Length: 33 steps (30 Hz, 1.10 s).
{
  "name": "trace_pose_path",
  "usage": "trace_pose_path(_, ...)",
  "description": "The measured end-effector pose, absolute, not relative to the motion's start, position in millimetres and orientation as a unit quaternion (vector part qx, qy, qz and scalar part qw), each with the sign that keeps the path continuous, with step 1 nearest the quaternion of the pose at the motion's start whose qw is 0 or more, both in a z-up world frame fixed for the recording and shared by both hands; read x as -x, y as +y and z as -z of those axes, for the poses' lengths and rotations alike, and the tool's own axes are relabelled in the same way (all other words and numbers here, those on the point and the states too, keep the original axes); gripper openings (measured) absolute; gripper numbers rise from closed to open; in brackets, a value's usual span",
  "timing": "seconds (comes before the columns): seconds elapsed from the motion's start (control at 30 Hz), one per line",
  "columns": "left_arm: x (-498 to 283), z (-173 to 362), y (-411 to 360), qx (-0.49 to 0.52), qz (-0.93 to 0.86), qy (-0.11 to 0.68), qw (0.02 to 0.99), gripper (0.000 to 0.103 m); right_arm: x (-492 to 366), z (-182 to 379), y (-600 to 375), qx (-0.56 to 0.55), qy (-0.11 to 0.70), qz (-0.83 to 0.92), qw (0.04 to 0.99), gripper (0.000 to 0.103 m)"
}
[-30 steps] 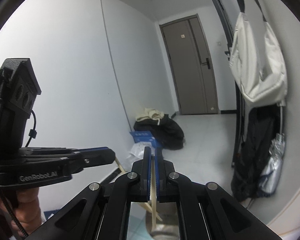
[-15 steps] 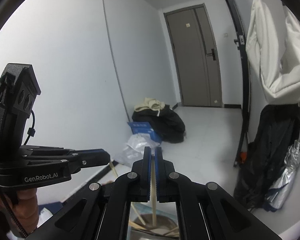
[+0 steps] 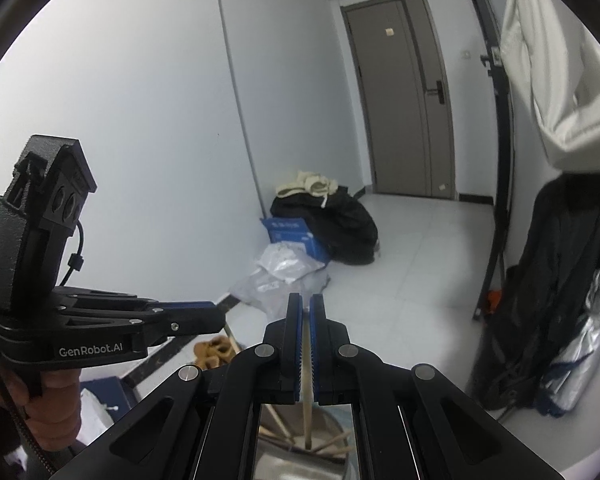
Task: Organize utensils
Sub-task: 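Open both tools to drop the chopsticks into the holder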
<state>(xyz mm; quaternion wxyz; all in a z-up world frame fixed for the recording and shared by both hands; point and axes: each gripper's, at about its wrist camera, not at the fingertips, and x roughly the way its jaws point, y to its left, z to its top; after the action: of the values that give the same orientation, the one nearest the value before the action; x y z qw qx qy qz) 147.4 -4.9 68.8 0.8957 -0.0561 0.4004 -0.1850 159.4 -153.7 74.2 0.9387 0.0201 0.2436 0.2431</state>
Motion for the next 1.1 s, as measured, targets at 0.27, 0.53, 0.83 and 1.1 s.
trace_pose_path(0.27,-142.4,-47.5,1.9,0.087,0.178,0.419,0.886,0.000,-155.7,-41.0,-153.0,-0.030,0.282,-0.259,0.923,0.003)
trace_pose_path(0.53,-130.6,-38.1,-5.2,0.078,0.171,0.431,0.883,0.003,-140.3,-25.4,-158.6,-0.034,0.308,-0.239,0.920,0.006)
trace_pose_path(0.83,-106.9,-59.2,6.5,0.100,0.147,0.384,0.906,0.051,-112.1,-41.7,-180.1,-0.059,0.292,-0.209,0.931,0.035)
trace_pose_path(1.1,-76.0,-79.1,7.1,0.093,0.094,0.338,0.932,0.075,-68.5,-60.8,-192.5,-0.076,0.260,-0.196,0.942,0.042)
